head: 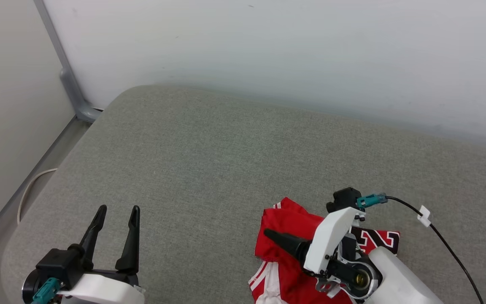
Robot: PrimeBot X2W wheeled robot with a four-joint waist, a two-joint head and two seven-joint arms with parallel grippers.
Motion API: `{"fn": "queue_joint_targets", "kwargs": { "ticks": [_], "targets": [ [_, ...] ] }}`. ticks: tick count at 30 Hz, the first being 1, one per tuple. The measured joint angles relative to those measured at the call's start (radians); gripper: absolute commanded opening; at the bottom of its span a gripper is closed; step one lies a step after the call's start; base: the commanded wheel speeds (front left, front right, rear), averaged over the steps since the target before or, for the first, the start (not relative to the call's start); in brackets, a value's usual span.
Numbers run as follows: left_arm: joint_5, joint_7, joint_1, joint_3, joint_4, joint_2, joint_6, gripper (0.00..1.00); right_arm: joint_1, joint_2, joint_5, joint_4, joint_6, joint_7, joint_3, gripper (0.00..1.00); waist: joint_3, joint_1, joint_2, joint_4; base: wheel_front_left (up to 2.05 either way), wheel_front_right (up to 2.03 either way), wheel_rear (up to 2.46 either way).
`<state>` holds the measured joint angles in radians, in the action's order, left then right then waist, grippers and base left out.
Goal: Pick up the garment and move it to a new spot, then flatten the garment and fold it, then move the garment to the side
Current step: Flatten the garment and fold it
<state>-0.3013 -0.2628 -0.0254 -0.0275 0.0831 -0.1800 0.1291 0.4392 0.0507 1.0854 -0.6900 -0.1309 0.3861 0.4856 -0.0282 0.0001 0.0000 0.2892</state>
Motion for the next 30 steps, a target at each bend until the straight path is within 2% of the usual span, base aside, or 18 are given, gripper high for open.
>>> {"fn": "queue_joint_targets", "kwargs": {
  "ticks": [5,9,15,24,30],
  "targets": [
    [-0.009,0.000,0.000,0.000,0.000,0.005,0.000,1.00,0.042,0.000,0.089,0.021,0.000,-0.018,0.079,1.00,-0.013,0.0000,-0.0001,-0.012,0.00,0.00,0.00],
    [-0.017,0.000,-0.001,-0.005,-0.011,0.007,0.000,1.00,0.093,0.000,0.098,0.016,0.000,-0.062,0.096,1.00,-0.024,0.0000,0.0000,-0.030,0.00,0.00,0.00],
    [-0.017,0.000,-0.002,-0.012,-0.038,0.009,0.000,1.00,0.189,0.022,-0.146,0.016,0.000,-0.162,0.060,1.00,-0.026,0.0000,0.0000,-0.074,0.00,0.00,0.00],
    [-0.016,0.000,0.009,-0.029,-0.071,0.026,0.000,1.00,0.149,0.266,-0.495,0.182,0.000,-0.341,-0.052,1.00,-0.005,0.0000,0.0000,-0.141,0.00,0.00,0.00],
    [-0.002,0.000,0.014,-0.033,-0.087,0.033,0.000,1.00,0.029,0.332,-0.649,0.315,0.000,-0.453,-0.219,1.00,0.023,0.0000,0.0001,-0.173,0.00,0.00,0.00]
  ]
}}
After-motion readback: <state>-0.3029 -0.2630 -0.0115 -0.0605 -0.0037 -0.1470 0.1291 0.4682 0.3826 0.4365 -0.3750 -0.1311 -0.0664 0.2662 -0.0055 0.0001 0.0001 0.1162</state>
